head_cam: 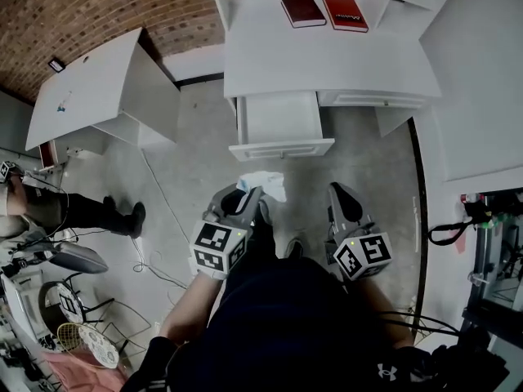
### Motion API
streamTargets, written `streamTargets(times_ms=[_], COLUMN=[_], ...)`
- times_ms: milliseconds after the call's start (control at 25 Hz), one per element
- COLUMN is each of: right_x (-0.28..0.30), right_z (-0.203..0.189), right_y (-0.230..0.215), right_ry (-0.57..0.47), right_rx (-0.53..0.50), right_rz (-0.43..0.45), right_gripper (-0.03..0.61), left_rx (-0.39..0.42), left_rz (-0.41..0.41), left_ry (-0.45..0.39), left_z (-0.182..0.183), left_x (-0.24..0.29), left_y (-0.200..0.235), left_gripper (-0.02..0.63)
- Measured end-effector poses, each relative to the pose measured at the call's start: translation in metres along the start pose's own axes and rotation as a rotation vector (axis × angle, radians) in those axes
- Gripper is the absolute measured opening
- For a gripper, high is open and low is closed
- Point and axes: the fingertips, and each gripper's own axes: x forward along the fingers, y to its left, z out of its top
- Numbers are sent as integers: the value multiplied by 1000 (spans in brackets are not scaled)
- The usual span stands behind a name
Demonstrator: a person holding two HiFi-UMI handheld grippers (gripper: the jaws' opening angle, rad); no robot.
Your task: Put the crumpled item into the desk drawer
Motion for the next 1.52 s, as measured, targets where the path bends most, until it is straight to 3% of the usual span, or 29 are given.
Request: streamTargets(times_ms=[400, 760, 1080, 1520], right_x=[84, 136, 159, 208], right_z=[21, 30, 32, 59], right_y=[-6, -8, -59, -134], right_ry=[20, 38, 58, 63], right_rx=[-8, -3, 20, 45], right_rz=[-92, -153, -156, -25], right_gripper=[3, 3, 3, 2], left_rx=[5, -2, -17, -25], left_rz=[-145, -216, -198, -39], left_ry=[19, 54, 92, 114], left_z=[32, 48, 56, 78], left_x=[57, 96, 146, 208], left_y=[56, 108, 113, 114], left_gripper=[54, 54, 54, 54])
